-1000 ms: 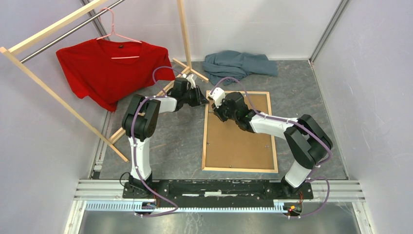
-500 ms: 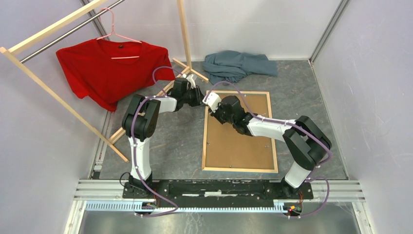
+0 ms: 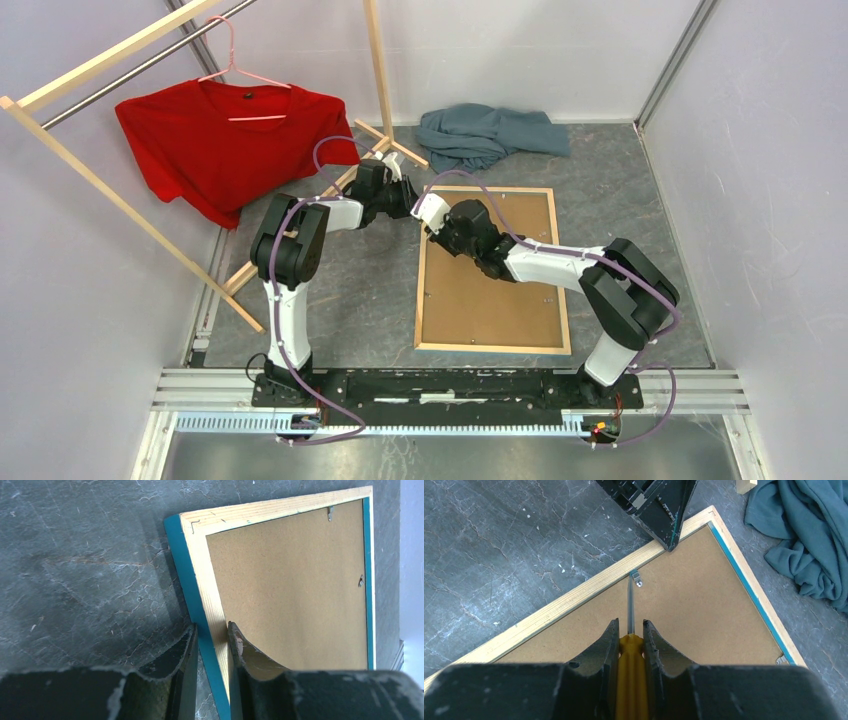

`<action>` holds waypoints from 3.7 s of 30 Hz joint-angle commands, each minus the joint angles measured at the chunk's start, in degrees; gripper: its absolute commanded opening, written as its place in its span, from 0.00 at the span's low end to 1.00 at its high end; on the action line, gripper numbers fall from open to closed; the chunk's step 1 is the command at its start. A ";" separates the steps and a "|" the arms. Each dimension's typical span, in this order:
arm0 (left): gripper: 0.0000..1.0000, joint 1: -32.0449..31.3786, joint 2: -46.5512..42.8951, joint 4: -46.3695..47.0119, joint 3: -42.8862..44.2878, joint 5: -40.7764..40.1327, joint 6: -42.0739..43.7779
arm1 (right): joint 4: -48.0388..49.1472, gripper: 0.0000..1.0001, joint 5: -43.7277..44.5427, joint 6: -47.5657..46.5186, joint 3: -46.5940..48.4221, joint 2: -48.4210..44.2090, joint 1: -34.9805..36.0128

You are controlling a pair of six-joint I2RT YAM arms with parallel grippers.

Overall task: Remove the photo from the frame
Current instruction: Release the photo frame item from the photo frame.

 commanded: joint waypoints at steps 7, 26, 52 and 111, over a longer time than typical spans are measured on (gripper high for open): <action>0.23 -0.42 2.65 -2.33 -0.87 1.33 -1.68 | -3.06 0.00 5.19 -1.70 0.38 2.30 0.61; 0.22 -0.38 2.91 -2.33 -0.78 1.13 -1.59 | -3.59 0.00 5.07 4.45 0.95 2.31 -0.28; 0.22 -0.42 2.91 -2.42 -0.70 1.07 -1.50 | -1.84 0.00 6.50 6.79 -0.80 1.27 -3.33; 0.21 -0.35 3.55 -2.60 -0.50 0.97 -1.24 | 3.11 0.00 14.29 1.21 -0.08 2.21 0.24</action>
